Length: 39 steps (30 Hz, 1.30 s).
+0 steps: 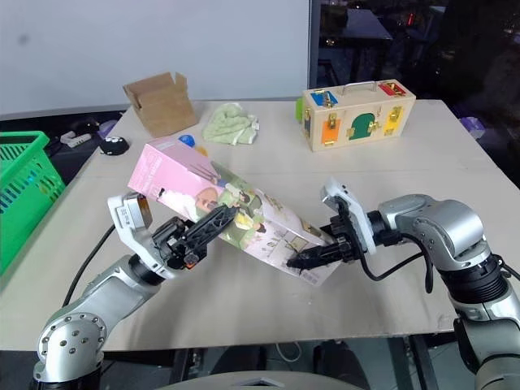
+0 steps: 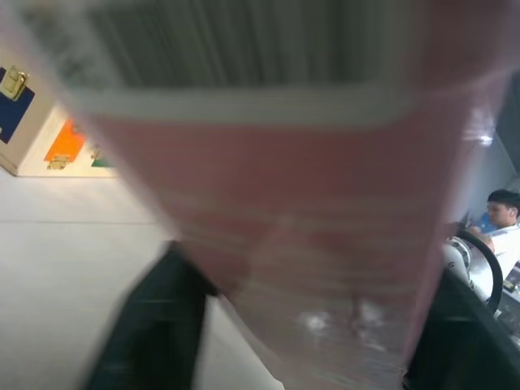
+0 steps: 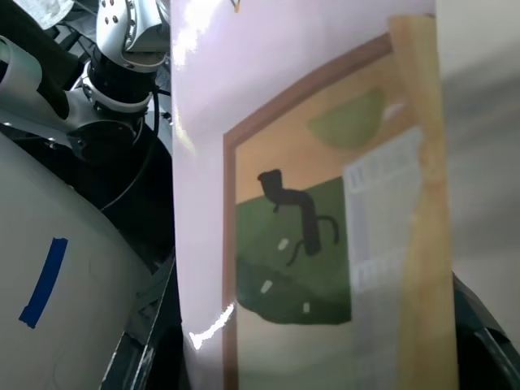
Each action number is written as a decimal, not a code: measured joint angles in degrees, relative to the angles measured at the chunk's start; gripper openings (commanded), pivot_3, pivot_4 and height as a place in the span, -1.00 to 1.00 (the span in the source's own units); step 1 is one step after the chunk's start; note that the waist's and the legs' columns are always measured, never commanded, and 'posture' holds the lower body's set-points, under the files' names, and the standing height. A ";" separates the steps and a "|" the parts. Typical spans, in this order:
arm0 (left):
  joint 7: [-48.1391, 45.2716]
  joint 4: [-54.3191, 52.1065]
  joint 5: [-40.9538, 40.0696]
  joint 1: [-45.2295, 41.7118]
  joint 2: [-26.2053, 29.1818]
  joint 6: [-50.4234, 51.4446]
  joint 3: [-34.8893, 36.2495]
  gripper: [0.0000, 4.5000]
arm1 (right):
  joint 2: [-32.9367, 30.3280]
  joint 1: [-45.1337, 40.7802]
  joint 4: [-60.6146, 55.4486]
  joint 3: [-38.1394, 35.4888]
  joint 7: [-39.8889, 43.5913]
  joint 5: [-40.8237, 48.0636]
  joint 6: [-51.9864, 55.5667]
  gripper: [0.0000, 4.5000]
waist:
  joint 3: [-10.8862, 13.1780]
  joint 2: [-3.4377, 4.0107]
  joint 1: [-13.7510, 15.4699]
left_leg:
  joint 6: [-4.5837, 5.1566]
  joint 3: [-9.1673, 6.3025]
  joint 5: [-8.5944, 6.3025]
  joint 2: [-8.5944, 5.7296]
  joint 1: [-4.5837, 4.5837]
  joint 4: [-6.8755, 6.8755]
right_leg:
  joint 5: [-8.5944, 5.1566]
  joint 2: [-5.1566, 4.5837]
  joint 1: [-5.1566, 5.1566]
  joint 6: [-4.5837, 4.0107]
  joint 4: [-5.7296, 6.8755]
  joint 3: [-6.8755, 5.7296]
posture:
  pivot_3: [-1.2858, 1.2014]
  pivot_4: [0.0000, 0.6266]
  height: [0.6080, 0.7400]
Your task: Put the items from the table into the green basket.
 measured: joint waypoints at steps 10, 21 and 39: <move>0.66 0.77 -0.37 -0.02 1.01 -0.11 0.50 -0.17 | 0.56 -0.11 0.59 -1.02 -0.39 2.38 -1.83 0.98 | 0.00 0.00 0.03 | 0.00 -0.01 0.00 0.00 -0.01 0.00 | 0.00 0.00 0.00 0.00 -0.01 0.00 | 0.08 -1.00 1.00; 7.84 2.88 -3.59 -0.65 4.78 -1.75 11.54 -0.17 | 2.08 5.17 1.76 -6.46 -4.68 -5.36 -21.86 0.98 | 0.01 -0.01 0.08 | 0.00 0.01 0.00 0.01 -0.03 -0.03 | -0.03 -0.01 -0.01 0.06 -0.04 0.03 | 0.13 -1.00 1.00; 21.37 -7.44 -11.15 20.91 6.56 -11.17 41.22 -0.17 | 20.69 -2.98 10.31 7.94 -4.93 -16.18 -42.44 0.98 | -0.04 -0.21 9.33 | -0.02 -0.15 -0.01 0.02 -0.13 -0.14 | -0.15 -0.20 -0.02 -0.21 -0.21 -0.30 | 0.45 -1.00 1.00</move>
